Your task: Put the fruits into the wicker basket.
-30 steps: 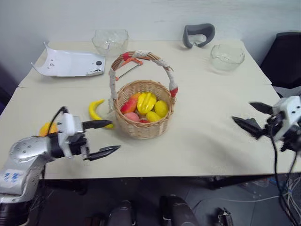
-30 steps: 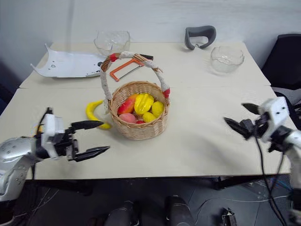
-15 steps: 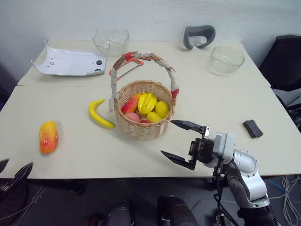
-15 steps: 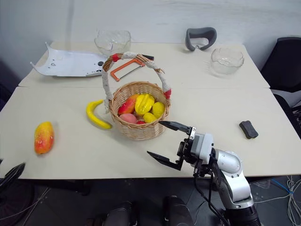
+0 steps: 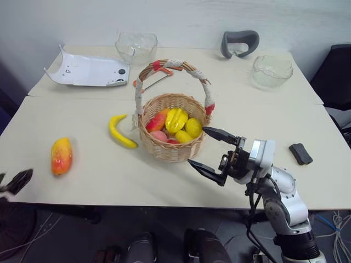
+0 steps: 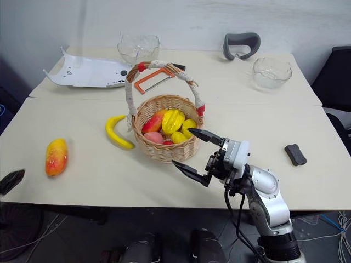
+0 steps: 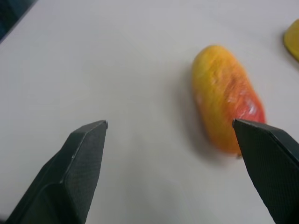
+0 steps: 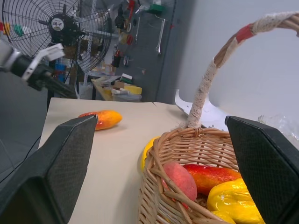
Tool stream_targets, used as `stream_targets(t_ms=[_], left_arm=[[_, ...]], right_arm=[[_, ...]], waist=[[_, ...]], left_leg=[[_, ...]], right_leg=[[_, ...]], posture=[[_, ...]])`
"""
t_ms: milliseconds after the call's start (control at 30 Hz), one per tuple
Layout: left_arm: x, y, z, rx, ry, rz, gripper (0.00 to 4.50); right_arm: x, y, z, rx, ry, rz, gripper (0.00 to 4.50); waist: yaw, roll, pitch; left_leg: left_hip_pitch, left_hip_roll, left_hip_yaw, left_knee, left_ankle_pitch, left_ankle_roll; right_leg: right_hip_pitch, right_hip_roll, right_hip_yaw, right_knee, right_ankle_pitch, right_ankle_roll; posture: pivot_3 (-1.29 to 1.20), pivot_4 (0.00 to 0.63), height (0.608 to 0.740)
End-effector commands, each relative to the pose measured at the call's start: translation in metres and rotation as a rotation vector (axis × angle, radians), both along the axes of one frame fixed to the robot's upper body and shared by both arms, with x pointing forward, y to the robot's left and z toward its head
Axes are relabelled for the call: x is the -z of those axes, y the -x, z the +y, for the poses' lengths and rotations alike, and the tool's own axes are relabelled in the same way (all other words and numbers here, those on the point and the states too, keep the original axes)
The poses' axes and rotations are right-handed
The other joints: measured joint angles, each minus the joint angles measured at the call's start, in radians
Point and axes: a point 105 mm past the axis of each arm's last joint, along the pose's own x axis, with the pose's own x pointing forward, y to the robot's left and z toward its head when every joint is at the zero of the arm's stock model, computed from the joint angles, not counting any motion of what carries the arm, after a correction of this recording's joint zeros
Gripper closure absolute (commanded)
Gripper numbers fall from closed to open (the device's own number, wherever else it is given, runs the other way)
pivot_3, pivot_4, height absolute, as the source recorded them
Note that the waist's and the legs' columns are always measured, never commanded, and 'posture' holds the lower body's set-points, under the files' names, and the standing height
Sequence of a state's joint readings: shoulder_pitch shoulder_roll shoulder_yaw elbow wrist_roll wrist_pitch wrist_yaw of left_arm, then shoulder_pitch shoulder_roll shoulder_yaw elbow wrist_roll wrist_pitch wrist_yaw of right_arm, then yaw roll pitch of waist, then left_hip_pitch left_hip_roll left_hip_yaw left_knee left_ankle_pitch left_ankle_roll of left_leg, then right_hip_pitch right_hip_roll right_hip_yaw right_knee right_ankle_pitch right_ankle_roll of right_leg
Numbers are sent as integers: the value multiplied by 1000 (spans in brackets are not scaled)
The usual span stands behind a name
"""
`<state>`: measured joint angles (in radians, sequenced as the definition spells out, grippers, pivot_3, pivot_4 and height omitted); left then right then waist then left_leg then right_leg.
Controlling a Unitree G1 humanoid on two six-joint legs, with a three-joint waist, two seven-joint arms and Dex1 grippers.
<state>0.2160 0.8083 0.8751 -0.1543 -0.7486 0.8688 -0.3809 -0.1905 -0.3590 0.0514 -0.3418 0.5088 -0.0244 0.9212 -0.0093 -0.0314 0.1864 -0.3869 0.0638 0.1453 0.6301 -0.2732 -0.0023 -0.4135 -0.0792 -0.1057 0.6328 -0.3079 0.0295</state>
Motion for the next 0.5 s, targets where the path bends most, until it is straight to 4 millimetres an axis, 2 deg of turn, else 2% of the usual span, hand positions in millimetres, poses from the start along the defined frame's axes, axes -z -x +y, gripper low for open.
stream_targets(t_ms=[33,167,333,433,500], left_arm=[[13,-26,-8,2,1,80,0],[22,-43,-19,36,26,107,0],[31,-57,-29,71,70,97,0],[34,-62,-32,87,74,88,629],[31,-64,-31,93,66,73,1222]], right_arm=[[-5,-7,0,15,-37,16,19],[-5,-9,1,13,-39,23,19],[-1,-6,5,3,-13,23,19],[-3,-7,4,6,-13,21,0],[-3,-8,1,16,-6,19,0]], waist=[[-6,0,0],[-31,0,0],[-34,0,0],[-25,0,0],[-23,0,0]], left_leg=[[0,0,0,0,0,-1],[0,0,1,0,2,1],[0,1,1,0,4,-1],[0,1,1,0,4,-6],[1,1,1,1,5,-6]], right_leg=[[0,0,0,2,0,0],[-2,1,0,5,-1,-1],[-5,2,0,11,-3,-4],[-5,1,0,12,-3,-5],[-5,1,0,13,-3,-4]], posture=[[0,150,740],[0,150,740],[0,150,740],[0,150,740],[0,150,740]])
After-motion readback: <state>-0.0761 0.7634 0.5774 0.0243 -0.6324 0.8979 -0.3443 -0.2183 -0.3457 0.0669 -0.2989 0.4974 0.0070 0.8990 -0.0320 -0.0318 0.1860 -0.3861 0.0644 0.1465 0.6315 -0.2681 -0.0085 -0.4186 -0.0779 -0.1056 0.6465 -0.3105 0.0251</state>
